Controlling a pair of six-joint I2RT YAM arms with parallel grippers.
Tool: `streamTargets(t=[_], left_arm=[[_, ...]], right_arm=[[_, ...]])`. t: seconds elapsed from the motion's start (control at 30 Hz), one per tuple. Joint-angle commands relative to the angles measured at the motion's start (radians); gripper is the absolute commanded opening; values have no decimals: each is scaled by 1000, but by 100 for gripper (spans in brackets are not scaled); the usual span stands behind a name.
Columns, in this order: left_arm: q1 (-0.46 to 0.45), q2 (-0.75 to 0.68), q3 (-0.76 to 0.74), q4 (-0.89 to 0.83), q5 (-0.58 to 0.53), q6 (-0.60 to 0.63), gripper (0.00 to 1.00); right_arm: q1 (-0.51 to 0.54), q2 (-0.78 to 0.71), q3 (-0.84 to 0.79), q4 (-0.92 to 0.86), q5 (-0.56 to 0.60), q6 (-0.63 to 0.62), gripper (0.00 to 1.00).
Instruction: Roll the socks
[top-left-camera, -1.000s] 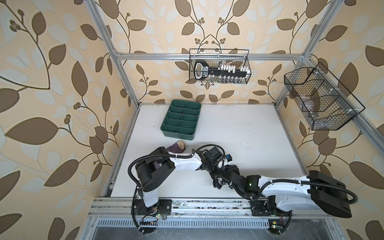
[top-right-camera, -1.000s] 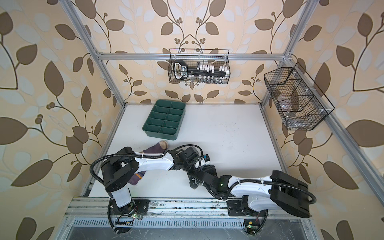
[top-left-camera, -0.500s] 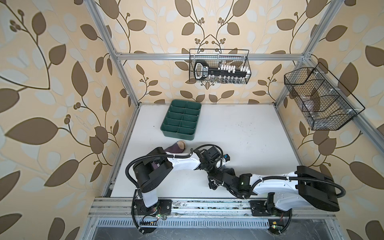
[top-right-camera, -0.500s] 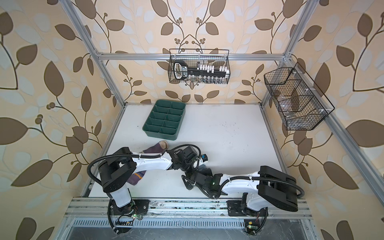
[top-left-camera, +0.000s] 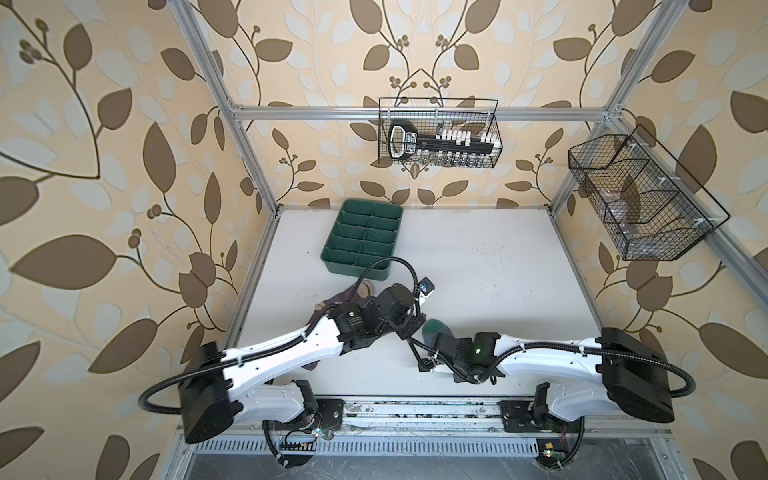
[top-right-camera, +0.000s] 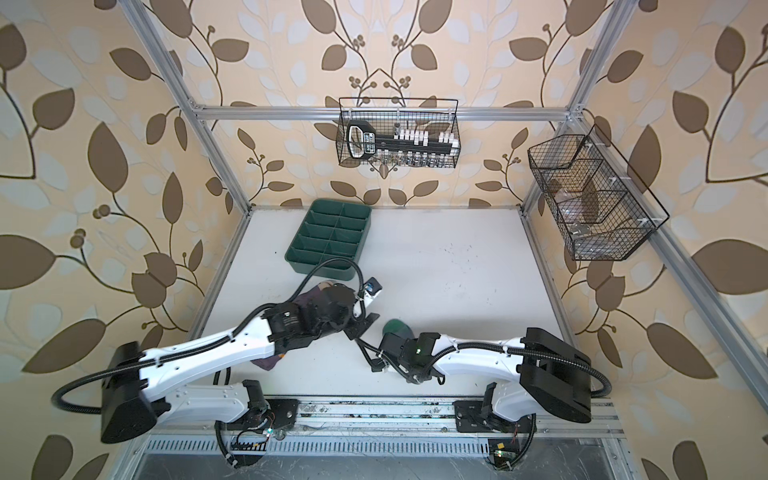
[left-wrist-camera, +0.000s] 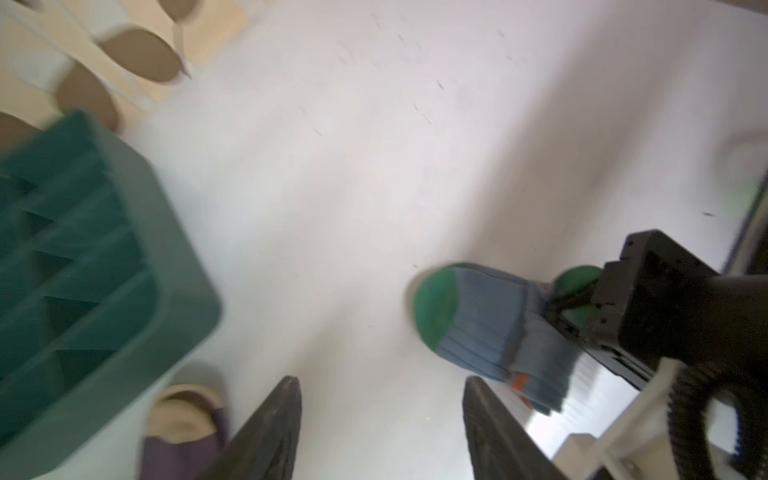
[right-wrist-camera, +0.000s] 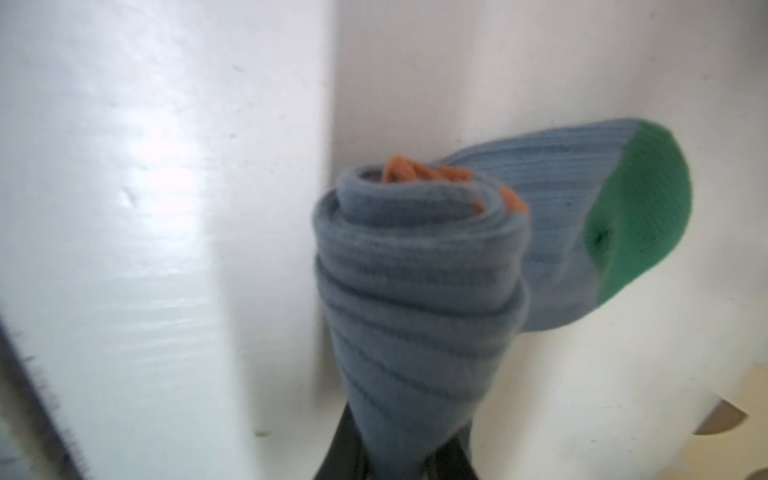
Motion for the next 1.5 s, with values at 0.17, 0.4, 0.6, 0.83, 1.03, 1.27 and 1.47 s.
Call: streamTargets(t=[0.17,0.4,0.6,0.83,1.03,1.27,1.47], left_arm=[[3,-352,45,-329,214,390,72],[-56,-210,128,-557,249,461,70],[-367,-27,-37,-293,-83,464,70],[-495,311,-80,73,-264,423,64],[-495,533,-63,246,-381,389,58],[-485,623,-79,374,-463,372,55],[-465,697,-65,359,-432,328,31]], right_arm=[[-113,151,177,-219,-338,41,0],[-190,384,351,-287,-324,50,0],[-243,421,388,-239,-355,-10,2],[-275,460,401,-204,-419,-80,5],[-299,479,398,-202,-501,-110,6],[-304,475,387,-208,-558,-117,6],[-311,438,370,-203,-596,-123,7]])
